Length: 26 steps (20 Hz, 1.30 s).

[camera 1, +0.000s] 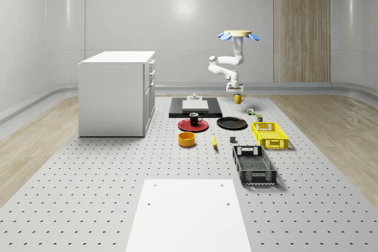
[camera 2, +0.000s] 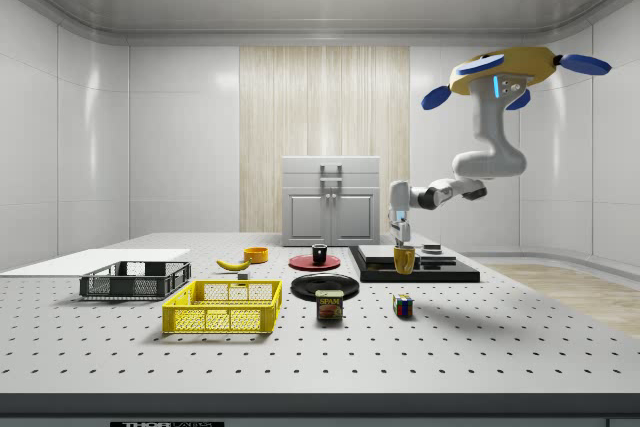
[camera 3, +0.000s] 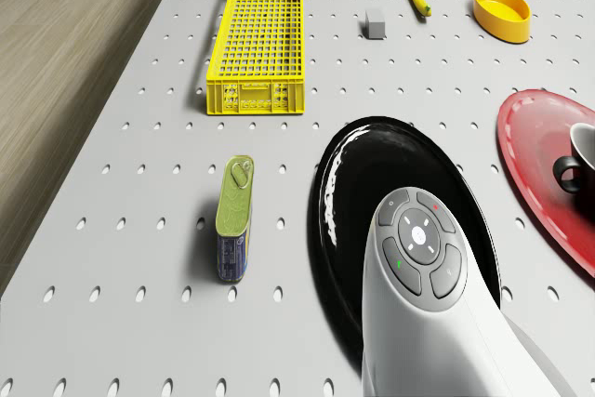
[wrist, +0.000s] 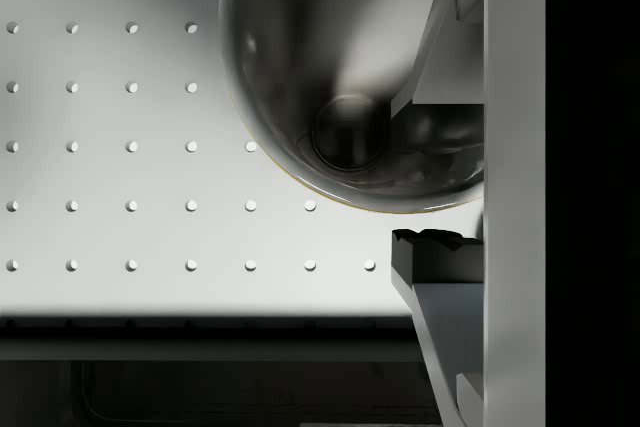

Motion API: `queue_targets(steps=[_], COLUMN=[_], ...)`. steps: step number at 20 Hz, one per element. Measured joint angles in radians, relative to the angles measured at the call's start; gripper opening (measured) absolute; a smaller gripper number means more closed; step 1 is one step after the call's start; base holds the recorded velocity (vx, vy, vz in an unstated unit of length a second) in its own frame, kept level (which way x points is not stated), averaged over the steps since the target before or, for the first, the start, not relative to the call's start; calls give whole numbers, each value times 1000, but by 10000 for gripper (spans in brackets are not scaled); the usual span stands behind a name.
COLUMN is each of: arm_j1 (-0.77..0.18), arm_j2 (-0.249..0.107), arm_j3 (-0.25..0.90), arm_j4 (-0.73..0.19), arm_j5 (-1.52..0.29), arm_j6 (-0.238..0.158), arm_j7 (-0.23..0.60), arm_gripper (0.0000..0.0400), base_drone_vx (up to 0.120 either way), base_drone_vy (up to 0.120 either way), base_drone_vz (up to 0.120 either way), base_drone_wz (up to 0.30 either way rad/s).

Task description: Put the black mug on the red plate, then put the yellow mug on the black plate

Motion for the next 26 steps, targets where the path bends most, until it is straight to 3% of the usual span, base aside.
queue_targets(steps=[13, 18, 23, 26], arm_j1=[-3, -4, -5, -6], arm_j2=[-6, -9, -11, -12], arm_j3=[0, 0, 0, 0], arm_j4=[1, 1, 1, 1], arm_j5=[3, 4, 5, 5], arm_j6=[6, 8, 10, 11], arm_j7=[2, 3, 4, 4], arm_gripper=[110, 110, 110, 110], base_drone_vx=[120, 120, 120, 120], base_drone_vy=[-117, 0, 0, 0], base_drone_vz=[0, -8, -120, -13], base_drone_wz=[0, 0, 0, 0])
